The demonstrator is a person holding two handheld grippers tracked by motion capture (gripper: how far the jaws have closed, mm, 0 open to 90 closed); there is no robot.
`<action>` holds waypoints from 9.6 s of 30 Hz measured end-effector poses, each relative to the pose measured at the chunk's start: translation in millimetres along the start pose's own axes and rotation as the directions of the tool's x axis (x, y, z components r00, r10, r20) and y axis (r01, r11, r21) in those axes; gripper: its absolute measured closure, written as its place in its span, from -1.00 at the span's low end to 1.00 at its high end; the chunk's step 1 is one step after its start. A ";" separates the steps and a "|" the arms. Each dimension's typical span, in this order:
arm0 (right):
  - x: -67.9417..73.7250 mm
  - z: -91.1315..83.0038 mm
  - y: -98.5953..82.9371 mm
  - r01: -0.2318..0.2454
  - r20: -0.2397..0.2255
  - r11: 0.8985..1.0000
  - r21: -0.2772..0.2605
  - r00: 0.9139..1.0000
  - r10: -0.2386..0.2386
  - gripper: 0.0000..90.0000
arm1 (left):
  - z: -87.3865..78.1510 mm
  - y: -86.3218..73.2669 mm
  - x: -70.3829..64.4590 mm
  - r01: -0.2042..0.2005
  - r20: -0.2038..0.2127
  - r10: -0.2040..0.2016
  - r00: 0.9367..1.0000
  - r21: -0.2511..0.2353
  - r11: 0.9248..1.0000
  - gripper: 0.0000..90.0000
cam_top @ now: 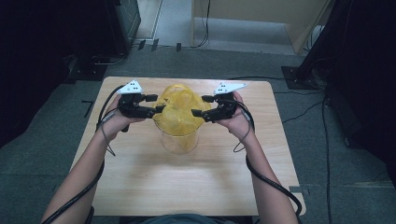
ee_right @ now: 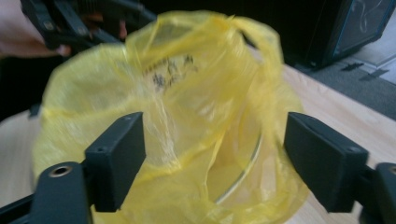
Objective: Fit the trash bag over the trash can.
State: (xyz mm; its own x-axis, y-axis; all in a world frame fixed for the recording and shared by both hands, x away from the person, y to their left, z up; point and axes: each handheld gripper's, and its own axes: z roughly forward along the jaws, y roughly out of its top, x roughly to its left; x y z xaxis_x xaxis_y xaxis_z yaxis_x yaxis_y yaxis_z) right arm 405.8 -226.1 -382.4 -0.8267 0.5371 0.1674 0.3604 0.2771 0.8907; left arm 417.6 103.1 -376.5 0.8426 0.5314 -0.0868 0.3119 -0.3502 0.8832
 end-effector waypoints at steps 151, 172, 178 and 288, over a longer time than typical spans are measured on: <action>39.4 -5.0 9.2 0.028 -0.068 0.994 0.104 0.997 -0.021 -0.36 | -25.4 1.8 -49.3 0.022 0.126 -0.027 0.992 0.039 0.999 0.04; 61.9 -30.5 -5.3 0.002 -0.136 0.979 0.202 0.990 0.026 0.96 | -37.0 -20.3 -65.5 0.030 0.157 -0.050 0.986 0.131 0.991 0.33; 60.1 -24.0 -17.1 -0.009 -0.133 0.968 0.250 0.990 0.044 0.97 | -36.2 -25.1 -65.8 0.026 0.140 -0.044 0.989 0.123 0.992 0.35; -7.4 40.8 0.1 0.038 0.114 0.982 0.183 0.992 -0.060 -0.40 | 40.4 -0.9 -11.6 0.011 -0.148 -0.003 0.989 0.051 0.999 -0.17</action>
State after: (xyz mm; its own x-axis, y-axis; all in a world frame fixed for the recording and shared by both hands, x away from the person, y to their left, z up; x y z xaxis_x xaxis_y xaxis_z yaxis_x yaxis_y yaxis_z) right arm 429.6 -197.6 -400.8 -0.7924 0.6066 0.0649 0.4018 0.4388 0.8038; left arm 425.4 66.0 -395.0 0.7671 0.6412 -0.0204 0.3434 -0.3835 0.8573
